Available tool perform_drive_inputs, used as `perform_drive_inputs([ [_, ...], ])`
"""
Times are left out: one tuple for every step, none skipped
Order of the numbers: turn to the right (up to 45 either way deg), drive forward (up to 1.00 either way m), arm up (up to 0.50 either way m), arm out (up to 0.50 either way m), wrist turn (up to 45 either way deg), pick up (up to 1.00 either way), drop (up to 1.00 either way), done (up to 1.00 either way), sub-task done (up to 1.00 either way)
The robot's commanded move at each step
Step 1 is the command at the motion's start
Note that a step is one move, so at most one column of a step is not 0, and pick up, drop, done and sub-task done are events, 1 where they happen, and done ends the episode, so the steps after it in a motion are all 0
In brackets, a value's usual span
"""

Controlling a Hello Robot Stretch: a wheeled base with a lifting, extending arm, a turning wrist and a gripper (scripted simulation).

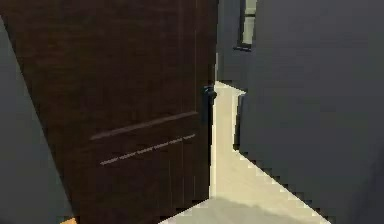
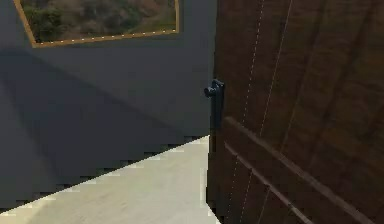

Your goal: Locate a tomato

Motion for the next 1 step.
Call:
perform_drive_inputs([
  [-45.0,0.0,0.0,0.0,0.0,0.0,0.0,0.0,0.0],
])
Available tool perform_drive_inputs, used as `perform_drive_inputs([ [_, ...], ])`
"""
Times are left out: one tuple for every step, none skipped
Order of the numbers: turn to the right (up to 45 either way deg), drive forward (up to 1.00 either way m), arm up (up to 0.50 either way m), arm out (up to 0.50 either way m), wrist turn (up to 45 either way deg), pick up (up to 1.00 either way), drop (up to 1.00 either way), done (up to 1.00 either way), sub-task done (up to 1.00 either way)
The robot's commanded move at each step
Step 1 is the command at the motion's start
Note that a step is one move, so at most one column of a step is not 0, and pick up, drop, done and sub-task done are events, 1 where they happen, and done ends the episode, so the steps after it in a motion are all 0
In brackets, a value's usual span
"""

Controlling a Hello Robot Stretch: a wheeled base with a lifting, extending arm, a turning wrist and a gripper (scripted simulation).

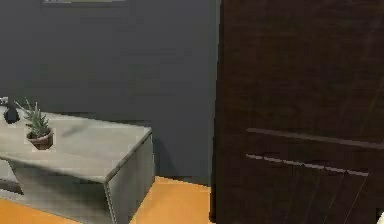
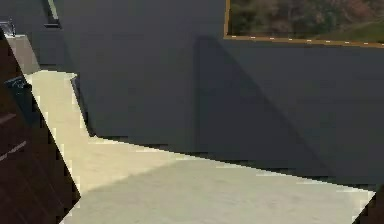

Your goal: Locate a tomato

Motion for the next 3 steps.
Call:
perform_drive_inputs([
  [-45.0,0.0,0.0,0.0,0.0,0.0,0.0,0.0,0.0],
  [-45.0,0.0,0.0,0.0,0.0,0.0,0.0,0.0,0.0],
  [-27.0,0.0,0.0,0.0,0.0,0.0,0.0,0.0,0.0],
])
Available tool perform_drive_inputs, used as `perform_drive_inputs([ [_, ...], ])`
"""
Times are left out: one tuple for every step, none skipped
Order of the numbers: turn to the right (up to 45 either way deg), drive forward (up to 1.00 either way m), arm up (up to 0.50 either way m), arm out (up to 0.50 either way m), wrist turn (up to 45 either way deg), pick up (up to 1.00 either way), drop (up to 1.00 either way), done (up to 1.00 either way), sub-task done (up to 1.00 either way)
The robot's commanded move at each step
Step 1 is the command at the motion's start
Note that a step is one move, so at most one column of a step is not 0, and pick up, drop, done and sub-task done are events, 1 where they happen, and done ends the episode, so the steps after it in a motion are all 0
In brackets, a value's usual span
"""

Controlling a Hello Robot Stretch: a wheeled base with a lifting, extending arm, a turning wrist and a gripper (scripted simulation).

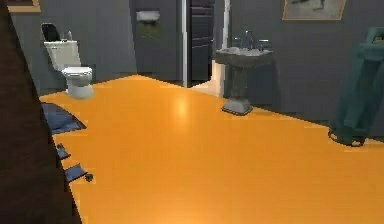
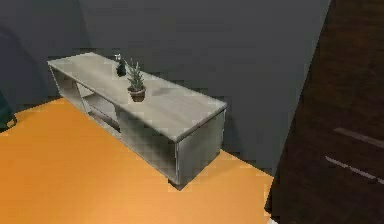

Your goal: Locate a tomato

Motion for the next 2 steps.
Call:
perform_drive_inputs([
  [0.0,1.0,0.0,0.0,0.0,0.0,0.0,0.0,0.0],
  [0.0,1.0,0.0,0.0,0.0,0.0,0.0,0.0,0.0],
])
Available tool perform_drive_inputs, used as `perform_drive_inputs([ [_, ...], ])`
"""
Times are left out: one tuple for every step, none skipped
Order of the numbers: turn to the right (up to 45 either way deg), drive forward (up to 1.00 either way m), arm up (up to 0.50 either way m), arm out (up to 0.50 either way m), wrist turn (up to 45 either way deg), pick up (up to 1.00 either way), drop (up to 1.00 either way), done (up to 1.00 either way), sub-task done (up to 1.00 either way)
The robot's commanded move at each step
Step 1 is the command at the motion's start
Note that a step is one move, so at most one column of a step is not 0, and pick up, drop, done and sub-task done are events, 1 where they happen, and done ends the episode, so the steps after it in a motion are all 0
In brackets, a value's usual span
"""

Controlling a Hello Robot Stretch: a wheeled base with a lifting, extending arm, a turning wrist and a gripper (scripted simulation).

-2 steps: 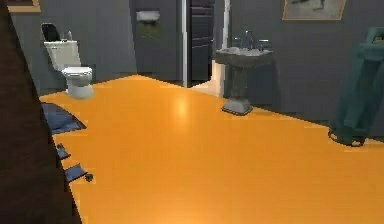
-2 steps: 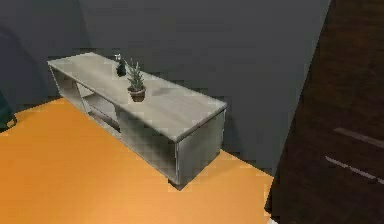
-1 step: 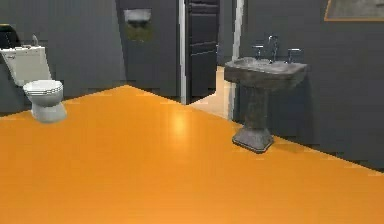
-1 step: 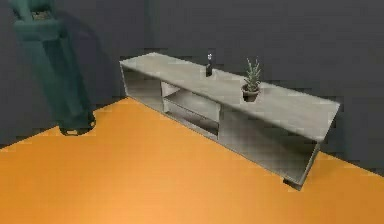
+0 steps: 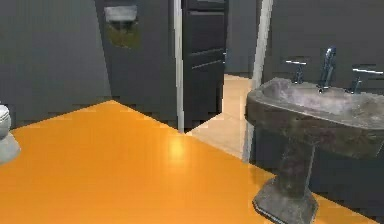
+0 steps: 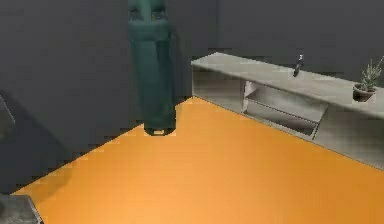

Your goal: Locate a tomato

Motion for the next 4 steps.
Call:
perform_drive_inputs([
  [0.0,1.0,0.0,0.0,0.0,0.0,0.0,0.0,0.0],
  [-3.0,0.0,0.0,0.0,0.0,0.0,0.0,0.0,0.0],
  [0.0,0.45,0.0,0.0,0.0,0.0,0.0,0.0,0.0],
  [36.0,0.0,0.0,0.0,0.0,0.0,0.0,0.0,0.0],
])
